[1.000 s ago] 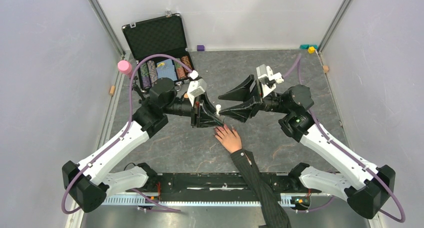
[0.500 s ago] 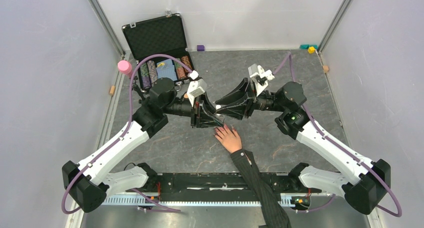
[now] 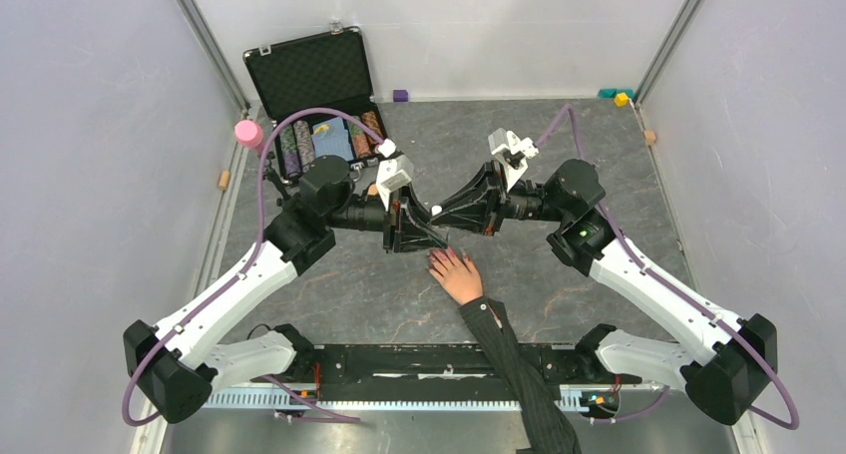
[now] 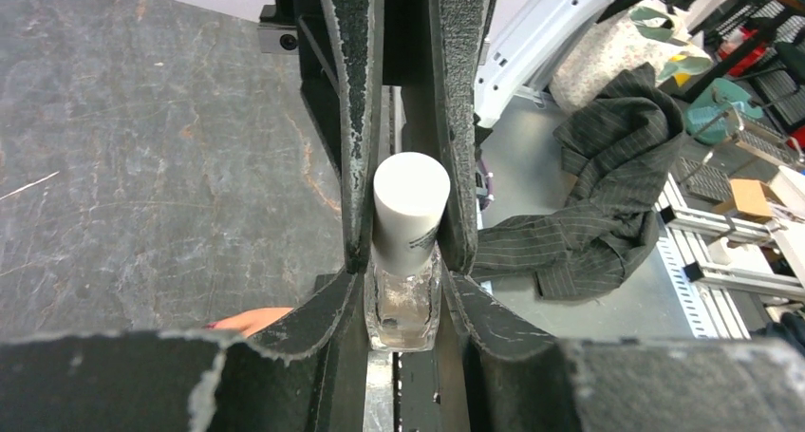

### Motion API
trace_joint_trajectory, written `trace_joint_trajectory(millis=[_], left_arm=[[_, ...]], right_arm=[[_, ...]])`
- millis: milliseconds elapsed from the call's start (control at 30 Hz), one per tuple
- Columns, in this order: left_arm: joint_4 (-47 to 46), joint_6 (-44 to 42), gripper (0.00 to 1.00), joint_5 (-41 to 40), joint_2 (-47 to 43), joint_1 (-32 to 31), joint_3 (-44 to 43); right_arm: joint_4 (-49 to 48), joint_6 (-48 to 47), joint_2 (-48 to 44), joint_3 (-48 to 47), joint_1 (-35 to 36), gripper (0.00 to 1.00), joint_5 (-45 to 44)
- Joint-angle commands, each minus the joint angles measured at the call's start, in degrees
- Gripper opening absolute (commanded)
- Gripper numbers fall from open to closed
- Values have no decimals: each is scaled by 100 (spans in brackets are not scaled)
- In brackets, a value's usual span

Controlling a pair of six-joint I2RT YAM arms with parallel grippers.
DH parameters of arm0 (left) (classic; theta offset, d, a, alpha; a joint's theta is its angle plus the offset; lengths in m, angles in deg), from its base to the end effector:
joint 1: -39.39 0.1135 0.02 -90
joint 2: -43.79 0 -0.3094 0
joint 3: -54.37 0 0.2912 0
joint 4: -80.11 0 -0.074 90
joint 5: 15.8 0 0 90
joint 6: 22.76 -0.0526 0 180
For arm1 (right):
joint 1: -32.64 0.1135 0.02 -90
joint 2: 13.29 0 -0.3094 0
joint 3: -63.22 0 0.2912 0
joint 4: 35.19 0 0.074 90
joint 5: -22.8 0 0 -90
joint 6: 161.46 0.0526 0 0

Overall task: Paint the nails
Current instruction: Screw the nail polish bottle.

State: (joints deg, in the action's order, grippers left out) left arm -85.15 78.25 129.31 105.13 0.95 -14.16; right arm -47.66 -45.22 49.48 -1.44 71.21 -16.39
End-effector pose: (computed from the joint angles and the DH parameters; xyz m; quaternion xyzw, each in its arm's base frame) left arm 0.1797 -0.1977 0.4078 0.4543 0.5755 -0.5604 0.3852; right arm 0.1883 0.2023 0.4248 -0.3964 0.5143 0.6045 0.4615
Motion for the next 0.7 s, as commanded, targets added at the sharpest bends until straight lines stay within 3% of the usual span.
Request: trace_joint_trajectory(millis=[0, 333, 667], left_arm=[[240, -273, 2, -702, -64, 3, -274], [312, -364, 2, -1733, -174, 19, -204], [59, -485, 2, -3163, -574, 19, 165]], right_arm=[[15, -131, -79, -74, 2, 5, 79], [466, -470, -173, 48, 27, 0, -122], [1509, -854, -173, 30, 135, 0, -1433]])
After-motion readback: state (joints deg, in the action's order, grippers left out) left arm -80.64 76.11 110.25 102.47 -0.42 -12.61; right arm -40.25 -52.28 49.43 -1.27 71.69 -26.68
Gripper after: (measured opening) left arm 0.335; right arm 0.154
